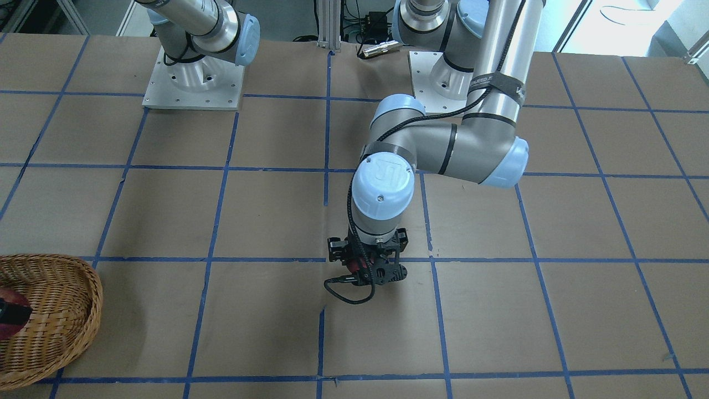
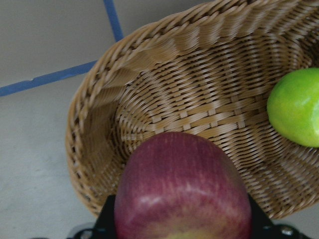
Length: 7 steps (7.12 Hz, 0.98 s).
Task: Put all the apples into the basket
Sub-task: 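Drop red apple into basket with right while left carries dark apple to center, then set dark apple down and open left gripper while right gripper withdraws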
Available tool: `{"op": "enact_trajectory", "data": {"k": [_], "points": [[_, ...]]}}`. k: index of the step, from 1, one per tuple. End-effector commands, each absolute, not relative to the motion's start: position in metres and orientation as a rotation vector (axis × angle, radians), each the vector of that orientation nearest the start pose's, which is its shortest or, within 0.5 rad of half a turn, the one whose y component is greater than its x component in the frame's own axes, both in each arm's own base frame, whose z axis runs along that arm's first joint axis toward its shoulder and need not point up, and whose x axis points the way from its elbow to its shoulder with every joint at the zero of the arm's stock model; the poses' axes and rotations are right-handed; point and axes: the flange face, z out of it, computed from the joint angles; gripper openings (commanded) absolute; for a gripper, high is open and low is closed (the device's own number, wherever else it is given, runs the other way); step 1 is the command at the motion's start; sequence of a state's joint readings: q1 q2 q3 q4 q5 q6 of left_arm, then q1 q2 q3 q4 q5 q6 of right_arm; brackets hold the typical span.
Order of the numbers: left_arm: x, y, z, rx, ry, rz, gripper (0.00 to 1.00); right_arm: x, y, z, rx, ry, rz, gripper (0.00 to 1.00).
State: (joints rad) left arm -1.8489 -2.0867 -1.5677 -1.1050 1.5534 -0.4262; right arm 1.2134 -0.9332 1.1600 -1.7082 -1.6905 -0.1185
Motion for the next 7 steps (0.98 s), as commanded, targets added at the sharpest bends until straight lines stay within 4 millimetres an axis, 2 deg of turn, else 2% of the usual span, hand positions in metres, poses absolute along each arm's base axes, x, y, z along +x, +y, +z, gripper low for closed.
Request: {"op": "enact_trajectory", "data": {"k": [1, 2, 3, 4, 5, 6, 7], "points": [[-0.347, -0.537, 0.189, -0.213, 3.205, 0.075, 0.47, -0.179, -0.726, 0.264, 0.33, 3.221, 0.23, 0.0], [-0.35, -0.536, 0.193, -0.22, 3.211, 0.07, 0.56, -0.183, -0.731, 0.245, 0.333, 3.223, 0.23, 0.05], [-0.351, -0.535, 0.193, -0.257, 3.213, 0.076, 1.0, -0.185, -0.737, 0.23, 0.332, 3.226, 0.208, 0.56], [-0.351, -0.537, 0.201, -0.252, 3.221, 0.057, 1.0, -0.185, -0.738, 0.224, 0.337, 3.226, 0.205, 0.93], [-0.343, -0.543, 0.22, -0.281, 3.247, 0.024, 1.0, -0.184, -0.733, 0.224, 0.343, 3.219, 0.246, 1.0], [-0.341, -0.548, 0.246, -0.301, 3.305, 0.019, 1.0, -0.181, -0.732, 0.23, 0.344, 3.218, 0.235, 1.0], [-0.33, -0.544, 0.284, -0.295, 3.294, 0.066, 1.0, -0.172, -0.73, 0.248, 0.334, 3.216, 0.244, 1.0]]}}
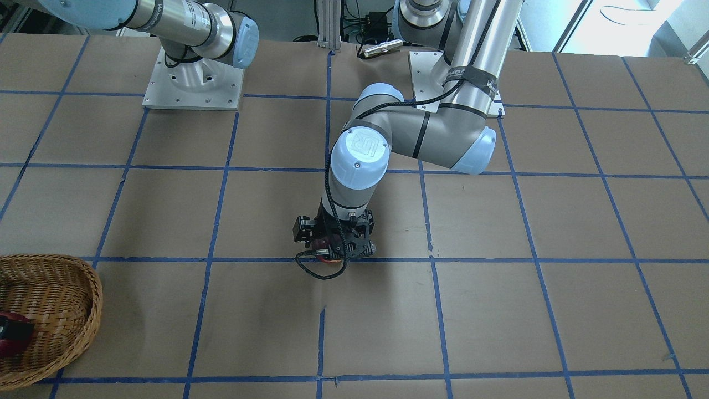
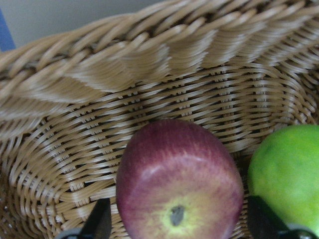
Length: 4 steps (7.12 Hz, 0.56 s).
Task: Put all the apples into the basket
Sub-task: 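Set dark apple down and open left gripper while right gripper withdraws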
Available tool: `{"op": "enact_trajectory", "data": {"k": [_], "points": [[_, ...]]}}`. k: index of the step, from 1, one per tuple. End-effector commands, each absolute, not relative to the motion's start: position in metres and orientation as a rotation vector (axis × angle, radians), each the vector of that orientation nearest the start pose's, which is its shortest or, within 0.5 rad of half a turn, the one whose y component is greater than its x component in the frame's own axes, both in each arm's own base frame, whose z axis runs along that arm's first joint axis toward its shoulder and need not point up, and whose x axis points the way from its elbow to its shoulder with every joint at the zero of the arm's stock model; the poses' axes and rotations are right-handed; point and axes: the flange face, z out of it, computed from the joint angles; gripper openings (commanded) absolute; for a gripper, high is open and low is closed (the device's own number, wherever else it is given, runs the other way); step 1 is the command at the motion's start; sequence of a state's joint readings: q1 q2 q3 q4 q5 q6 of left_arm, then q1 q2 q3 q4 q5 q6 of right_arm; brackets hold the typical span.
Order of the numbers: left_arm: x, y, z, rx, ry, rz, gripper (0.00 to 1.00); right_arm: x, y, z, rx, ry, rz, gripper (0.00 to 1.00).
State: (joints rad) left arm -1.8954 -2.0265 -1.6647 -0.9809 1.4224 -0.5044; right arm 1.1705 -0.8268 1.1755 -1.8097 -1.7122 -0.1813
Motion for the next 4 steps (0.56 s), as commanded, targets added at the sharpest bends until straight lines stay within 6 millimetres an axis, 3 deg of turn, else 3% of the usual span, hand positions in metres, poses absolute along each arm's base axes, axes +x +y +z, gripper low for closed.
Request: {"op": "enact_trajectory", "data": {"k": [1, 2, 4], "points": [[-0.305, -0.541, 0.324, -0.253, 3.284, 0.121, 1.0, -0.156, -0.724, 0.273, 0.309, 3.203, 0.26, 1.0], [-0.27, -0.531, 0.361, -0.265, 3.273, 0.175, 1.0, -0.117, -0.721, 0.296, 0.301, 3.208, 0.268, 1.0], [-0.212, -0.483, 0.44, -0.146, 3.251, 0.219, 1.0, 0.013, -0.71, 0.335, 0.28, 3.234, 0.266, 1.0]]}}
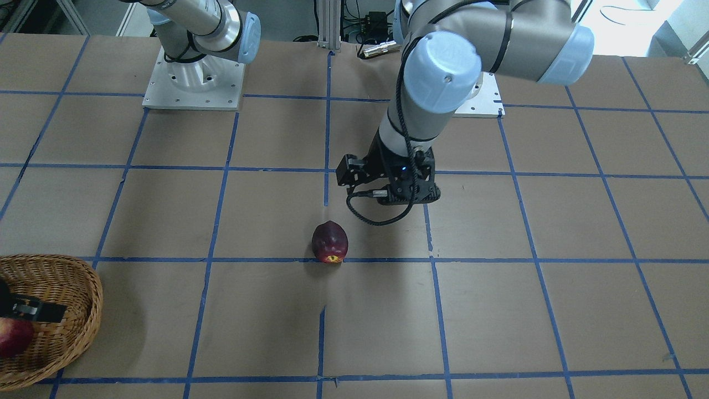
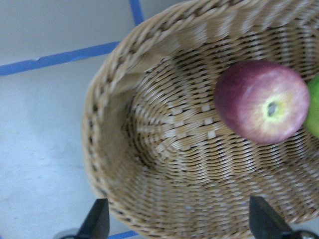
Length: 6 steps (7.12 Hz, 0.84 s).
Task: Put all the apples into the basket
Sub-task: 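Lower the right gripper onto the dark apple and grasp it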
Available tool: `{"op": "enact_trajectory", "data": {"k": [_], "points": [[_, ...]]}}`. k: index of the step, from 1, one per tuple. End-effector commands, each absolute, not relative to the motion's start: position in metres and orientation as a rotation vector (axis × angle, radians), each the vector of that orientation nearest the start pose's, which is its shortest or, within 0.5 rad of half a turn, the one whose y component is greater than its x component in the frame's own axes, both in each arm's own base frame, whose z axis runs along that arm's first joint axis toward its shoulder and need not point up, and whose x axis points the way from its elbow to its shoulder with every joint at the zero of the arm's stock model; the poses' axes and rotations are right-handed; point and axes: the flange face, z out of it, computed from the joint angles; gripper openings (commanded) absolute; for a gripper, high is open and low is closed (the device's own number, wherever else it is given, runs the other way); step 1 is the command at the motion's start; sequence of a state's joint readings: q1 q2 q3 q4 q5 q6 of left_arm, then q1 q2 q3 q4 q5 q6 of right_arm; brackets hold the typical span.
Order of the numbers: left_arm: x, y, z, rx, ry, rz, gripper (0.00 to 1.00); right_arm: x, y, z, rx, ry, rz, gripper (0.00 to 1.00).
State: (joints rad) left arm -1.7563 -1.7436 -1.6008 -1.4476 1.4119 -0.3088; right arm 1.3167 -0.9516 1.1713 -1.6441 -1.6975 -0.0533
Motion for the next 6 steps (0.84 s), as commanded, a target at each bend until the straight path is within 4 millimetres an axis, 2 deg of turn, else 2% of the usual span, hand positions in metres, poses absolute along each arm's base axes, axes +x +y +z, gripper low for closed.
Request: {"op": "enact_trajectory", "data": {"k": [1, 2, 3, 4, 5, 6], "points": [[-0.184, -0.468, 0.465, -0.106, 3.263, 0.169, 1.0, 0.084, -0.694, 0.346, 0.244, 3.248, 0.29, 1.0], [-0.168, -0.464, 0.481, 0.022, 3.273, 0.074, 1.0, 0.156, -0.679, 0.355, 0.247, 3.258, 0.25, 1.0], [-0.165, -0.469, 0.497, 0.068, 3.264, -0.082, 1.0, 0.206, -0.665, 0.352, 0.214, 3.187, 0.273, 1.0], [-0.158, -0.467, 0.495, 0.066, 3.195, -0.074, 1.0, 0.261, -0.647, 0.353, 0.133, 3.134, 0.282, 1.0], [-0.155, -0.464, 0.495, 0.081, 3.17, -0.034, 1.0, 0.311, -0.625, 0.346, 0.059, 3.146, 0.296, 0.99], [-0.154, -0.461, 0.492, 0.085, 3.167, -0.005, 1.0, 0.339, -0.609, 0.329, 0.021, 3.153, 0.329, 0.99]]}}
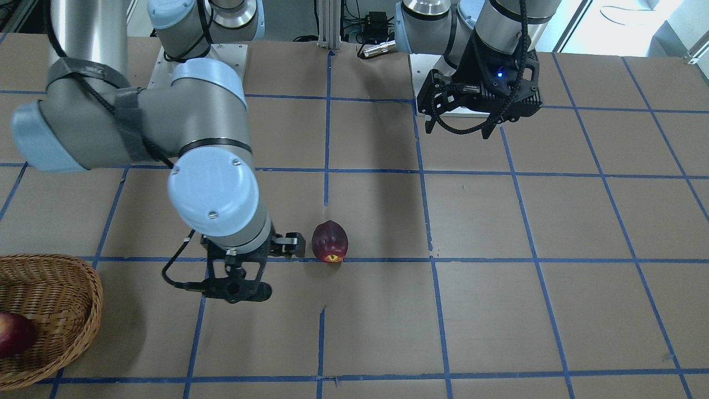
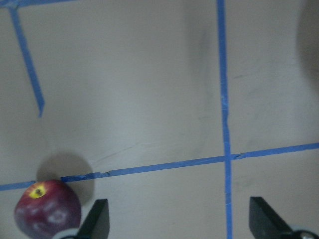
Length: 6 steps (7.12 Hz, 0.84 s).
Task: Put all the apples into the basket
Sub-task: 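Lower the right gripper onto the dark apple and grasp it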
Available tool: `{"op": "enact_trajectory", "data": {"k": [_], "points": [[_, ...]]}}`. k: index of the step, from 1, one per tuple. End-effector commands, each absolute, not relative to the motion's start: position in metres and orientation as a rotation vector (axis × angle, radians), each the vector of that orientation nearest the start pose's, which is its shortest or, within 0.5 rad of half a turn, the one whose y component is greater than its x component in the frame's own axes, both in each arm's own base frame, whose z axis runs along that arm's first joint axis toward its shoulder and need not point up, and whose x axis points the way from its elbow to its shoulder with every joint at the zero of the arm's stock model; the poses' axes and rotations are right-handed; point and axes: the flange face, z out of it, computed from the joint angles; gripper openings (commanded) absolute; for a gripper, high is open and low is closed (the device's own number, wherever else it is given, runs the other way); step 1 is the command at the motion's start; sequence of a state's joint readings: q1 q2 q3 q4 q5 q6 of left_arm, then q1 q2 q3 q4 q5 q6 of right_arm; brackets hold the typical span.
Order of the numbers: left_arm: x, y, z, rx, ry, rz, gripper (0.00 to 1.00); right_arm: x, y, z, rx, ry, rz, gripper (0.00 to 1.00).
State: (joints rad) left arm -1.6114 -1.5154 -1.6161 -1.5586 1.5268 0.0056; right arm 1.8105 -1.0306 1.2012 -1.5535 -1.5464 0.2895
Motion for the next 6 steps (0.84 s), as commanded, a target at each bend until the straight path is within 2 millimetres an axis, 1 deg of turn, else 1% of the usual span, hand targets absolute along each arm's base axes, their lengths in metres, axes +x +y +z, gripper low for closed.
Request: {"op": "enact_trajectory", "data": {"k": [1, 2, 3, 4, 5, 6], "points": [[-0.152, -0.461, 0.492, 0.099, 3.152, -0.007, 1.0, 0.347, -0.594, 0.311, -0.011, 3.158, 0.34, 0.99], [-0.151, -0.461, 0.494, 0.101, 3.142, 0.002, 1.0, 0.368, -0.583, 0.292, -0.068, 3.145, 0.23, 1.0], [-0.151, -0.46, 0.493, 0.101, 3.137, 0.017, 1.0, 0.38, -0.575, 0.277, -0.098, 3.125, 0.146, 1.0], [-0.151, -0.46, 0.492, 0.101, 3.135, 0.019, 1.0, 0.382, -0.567, 0.265, -0.099, 3.102, 0.184, 1.0], [-0.151, -0.459, 0.49, 0.101, 3.135, 0.024, 1.0, 0.388, -0.56, 0.255, -0.123, 3.101, 0.184, 1.0], [-0.15, -0.459, 0.492, 0.099, 3.135, 0.017, 1.0, 0.388, -0.557, 0.246, -0.117, 3.101, 0.165, 1.0]]}}
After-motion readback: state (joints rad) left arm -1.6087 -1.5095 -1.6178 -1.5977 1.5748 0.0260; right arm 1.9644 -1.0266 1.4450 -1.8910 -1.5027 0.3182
